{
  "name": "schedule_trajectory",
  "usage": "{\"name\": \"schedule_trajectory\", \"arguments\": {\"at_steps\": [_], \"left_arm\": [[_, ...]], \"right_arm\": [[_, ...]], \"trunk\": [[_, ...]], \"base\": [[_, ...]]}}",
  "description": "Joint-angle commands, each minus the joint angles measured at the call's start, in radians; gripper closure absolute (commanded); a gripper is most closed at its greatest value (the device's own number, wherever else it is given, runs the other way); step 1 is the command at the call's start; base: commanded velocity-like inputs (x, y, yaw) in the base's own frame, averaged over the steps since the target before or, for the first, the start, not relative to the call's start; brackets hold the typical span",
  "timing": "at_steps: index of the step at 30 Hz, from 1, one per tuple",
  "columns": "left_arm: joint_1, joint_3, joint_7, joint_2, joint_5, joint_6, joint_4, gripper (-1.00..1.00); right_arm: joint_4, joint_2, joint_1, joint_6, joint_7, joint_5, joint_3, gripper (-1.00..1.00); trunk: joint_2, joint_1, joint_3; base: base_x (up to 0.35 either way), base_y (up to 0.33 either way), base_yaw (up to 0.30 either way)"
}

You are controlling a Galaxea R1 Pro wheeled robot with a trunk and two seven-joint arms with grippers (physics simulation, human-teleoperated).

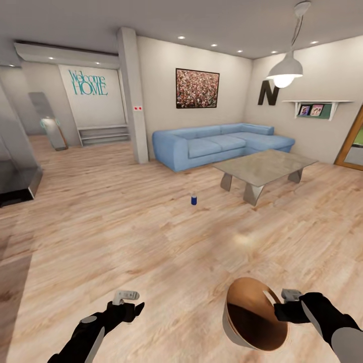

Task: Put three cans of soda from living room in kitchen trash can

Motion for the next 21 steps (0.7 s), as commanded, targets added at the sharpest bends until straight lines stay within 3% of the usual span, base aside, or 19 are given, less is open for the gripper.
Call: {"name": "schedule_trajectory", "arguments": {"at_steps": [1,9,21], "left_arm": [[0.000,0.000,0.000,0.000,0.000,-0.005,0.000,-1.00],[0.000,0.000,0.000,0.000,-0.001,-0.015,0.000,-1.00],[0.000,0.000,0.000,0.000,-0.001,-0.015,0.000,-1.00]], "right_arm": [[-0.001,0.000,0.000,0.004,0.005,-0.015,-0.003,1.00],[0.001,0.004,0.000,0.004,0.008,-0.016,-0.003,1.00],[0.001,0.008,0.000,0.004,0.007,-0.017,-0.004,1.00]], "trunk": [[0.000,0.000,0.000],[0.000,0.000,0.001],[0.000,0.000,0.009]], "base": [[0.318,0.160,0.000],[0.318,0.160,-0.022],[0.317,0.164,-0.177]]}}
